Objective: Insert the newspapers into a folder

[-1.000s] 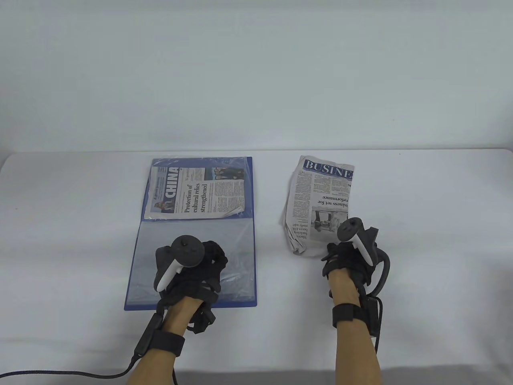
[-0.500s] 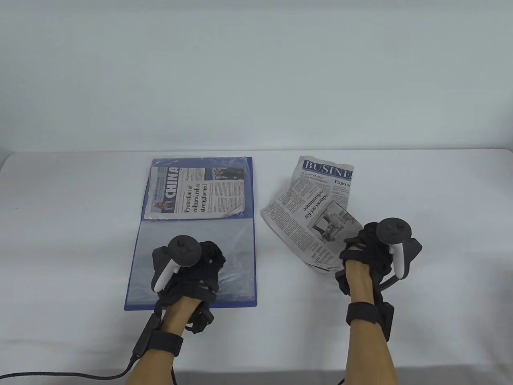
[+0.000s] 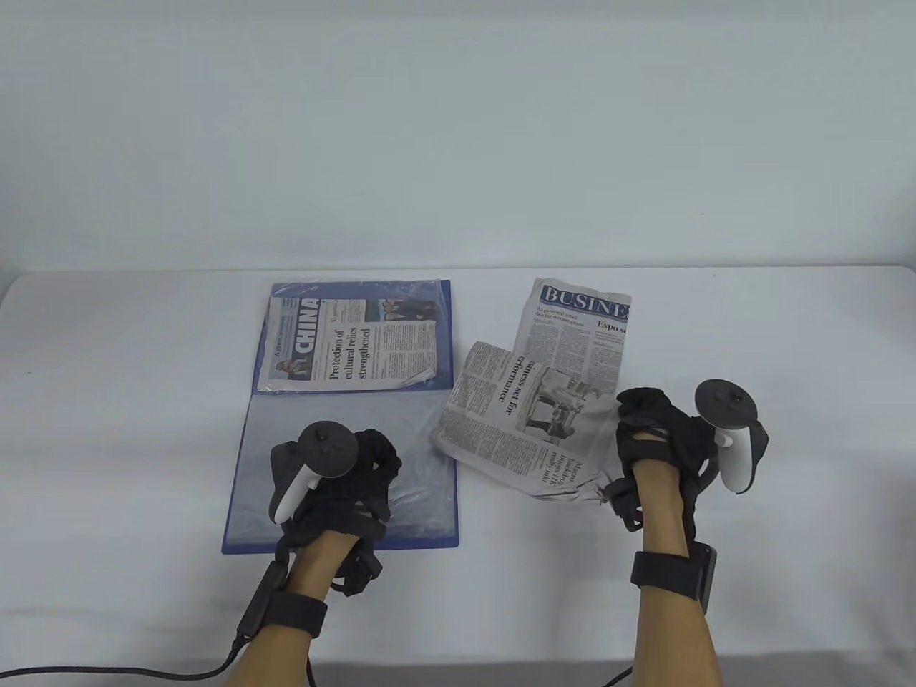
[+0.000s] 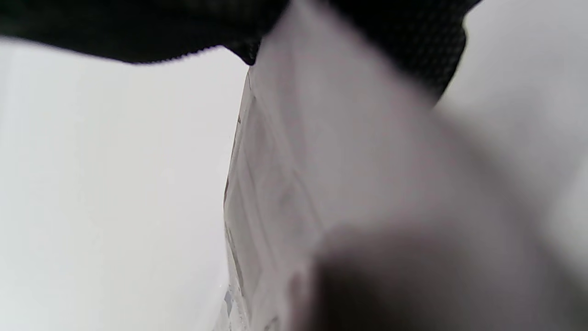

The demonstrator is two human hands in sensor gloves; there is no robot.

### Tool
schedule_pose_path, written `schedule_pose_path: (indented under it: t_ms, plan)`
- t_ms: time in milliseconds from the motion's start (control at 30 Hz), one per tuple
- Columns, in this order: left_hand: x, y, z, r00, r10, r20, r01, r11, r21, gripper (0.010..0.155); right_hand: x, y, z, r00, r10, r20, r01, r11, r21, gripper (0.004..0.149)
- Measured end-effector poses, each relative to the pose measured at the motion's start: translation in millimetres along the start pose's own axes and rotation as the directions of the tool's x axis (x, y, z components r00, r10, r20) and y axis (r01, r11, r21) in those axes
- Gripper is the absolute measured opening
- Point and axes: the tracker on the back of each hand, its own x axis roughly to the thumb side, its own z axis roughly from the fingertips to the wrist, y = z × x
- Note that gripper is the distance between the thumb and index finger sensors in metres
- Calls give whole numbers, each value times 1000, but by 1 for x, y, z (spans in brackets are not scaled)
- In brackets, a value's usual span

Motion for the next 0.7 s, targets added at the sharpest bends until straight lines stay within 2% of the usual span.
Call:
schedule_pose_path:
  t_ms: [167, 233, 367, 433, 467, 533, 600, 700]
  plan:
    - [-2, 0, 0, 1000, 5, -13, -5, 1000, 1, 43, 6, -5, 3, 1000, 11, 3, -11, 1000, -1, 38]
    - [-2, 0, 0, 1000, 16, -10, -16, 1000, 4, 43, 0, 6, 0, 998, 33, -58, -30, 998, 54, 38]
    - [-1, -2, -1, 1000, -19, -6, 19, 1000, -8, 43, -20, 32, -10, 982, -19, -189, 51, 985, 166, 38]
    - [0, -2, -1, 999, -33, -8, 33, 999, -8, 43, -33, 43, -16, 959, 37, -281, 42, 962, 270, 39]
    - [0, -2, -1, 999, -33, -8, 33, 999, -8, 43, -35, 45, -18, 955, 48, -293, 39, 958, 285, 39]
    - [0, -2, 0, 1000, -30, -7, 30, 1000, -10, 43, -43, 45, -23, 940, 109, -322, -1, 948, 320, 39]
    - [0, -2, 0, 1000, -31, -5, 31, 999, -11, 43, -43, 39, -26, 931, 182, -318, -91, 956, 280, 38]
    - [1, -2, 0, 999, -37, -7, 37, 999, 5, 43, -37, 30, -27, 899, 308, -310, -226, 935, 273, 38]
